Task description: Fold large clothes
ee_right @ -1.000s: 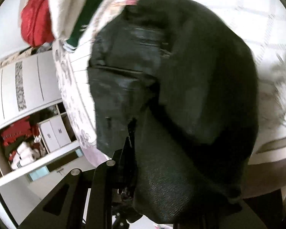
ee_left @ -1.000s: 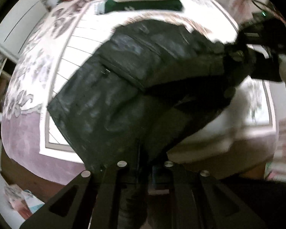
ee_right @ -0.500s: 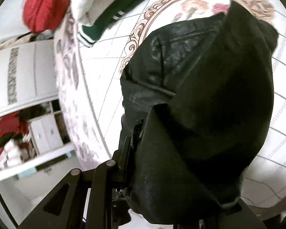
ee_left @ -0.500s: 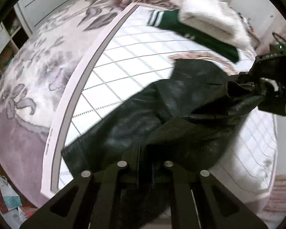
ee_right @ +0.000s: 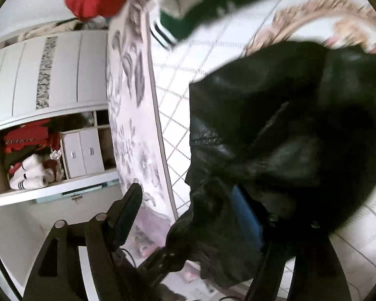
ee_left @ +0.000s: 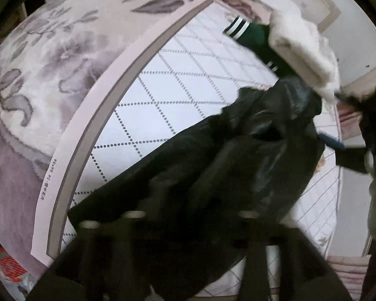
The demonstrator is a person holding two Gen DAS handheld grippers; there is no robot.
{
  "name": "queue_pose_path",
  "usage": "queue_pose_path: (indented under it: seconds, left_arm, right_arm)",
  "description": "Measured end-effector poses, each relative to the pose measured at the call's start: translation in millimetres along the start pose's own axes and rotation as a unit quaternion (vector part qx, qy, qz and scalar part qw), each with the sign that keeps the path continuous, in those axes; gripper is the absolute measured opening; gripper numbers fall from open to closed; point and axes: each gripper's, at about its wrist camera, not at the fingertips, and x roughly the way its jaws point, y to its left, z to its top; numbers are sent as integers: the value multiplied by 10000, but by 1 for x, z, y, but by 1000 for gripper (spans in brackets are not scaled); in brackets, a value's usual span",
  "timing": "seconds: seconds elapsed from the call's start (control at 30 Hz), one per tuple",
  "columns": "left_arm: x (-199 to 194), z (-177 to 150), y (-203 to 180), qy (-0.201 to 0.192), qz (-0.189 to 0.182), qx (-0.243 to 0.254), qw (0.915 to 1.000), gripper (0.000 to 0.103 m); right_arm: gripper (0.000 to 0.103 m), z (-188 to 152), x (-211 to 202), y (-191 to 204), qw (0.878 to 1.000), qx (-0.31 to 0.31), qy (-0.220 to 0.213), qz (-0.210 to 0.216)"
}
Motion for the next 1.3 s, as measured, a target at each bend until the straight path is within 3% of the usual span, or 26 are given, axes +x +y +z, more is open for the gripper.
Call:
queue_pose_path:
  seconds: [0.03,0.07,0.17,0.27,0.37,0.47,0.53,0.6,0.67,0.73,0.77,0.87,0.9,0.93,1.0,1.03,1.07,1.13,1.23,1.3]
  left_arm:
    - [-6,-1,-3,-121,-25,-19,9999,84]
    - [-9,1,-5,-187,-28,-25,9998,87]
    - [-7,3,-8,-239,55,-76,9997,87]
    - [13,15,-9,-155,160,-284,9993,87]
    - [45,33,-10,-103,287,-481,9984,87]
    - [82,51,-15,-12,446,-441,9980,87]
    - [94,55,-15,110,478,-420,9979,87]
    - [94,53,-15,37,444,-323,9985,87]
    - [94,48,-12,12,362,-306,9989,89]
    - [99,46,-7,-19,183,-371,9991,96]
    - [101,47,-7,-28,82,-360,9993,103]
    - [107,49,-12,-110,105,-164,9997,103]
    - [106,51,-14,-162,97,-72,9998,103]
    - [106,52,-17,-171,86,27,9998,103]
    - [107,56,-18,-143,94,43,9998,103]
    - [106,57,-17,-132,115,16,9998,103]
    - [105,58,-17,-108,129,1,9999,103]
    - [99,59,-21,17,103,64,9999,103]
    - [83,48,-35,194,-89,127,9997,103]
    - [73,38,-45,297,-156,235,9992,103]
  right_arm:
    - [77,-3,-10,-4,9995,-5,-141,-275]
    - [77,-3,-15,-8,9985,-57,-218,-490]
    - [74,8,1,-18,9964,-149,-156,-817]
    - [59,31,45,-22,9920,-429,-131,-1177]
    - [62,52,95,-40,9854,-477,34,-1635]
    - [62,54,83,-36,9886,-519,-3,-1410]
    - [62,46,54,-38,9911,-454,-3,-1255]
    - [62,35,6,-52,9931,-250,-353,-1095]
    - [81,27,-34,-72,9892,-105,-754,-1255]
    - [90,25,-55,-102,9842,60,-997,-1465]
    - [90,26,-55,-123,9844,180,-971,-1457]
    - [90,36,-32,-167,9908,465,-669,-1080]
    - [90,42,-25,-175,9923,444,-680,-937]
    - [90,46,-27,-174,9909,260,-1042,-811]
    - [82,52,-27,-171,9887,-2,-1414,-505]
    - [47,54,-28,-174,9867,44,-1496,-642]
    - [29,51,-32,-182,9853,233,-1613,-503]
    - [20,30,-48,-200,9784,850,-1845,-379]
    - [20,-27,-82,-218,9641,1453,-2050,-856]
    - [35,-54,-95,-243,9637,1804,-1523,-1250]
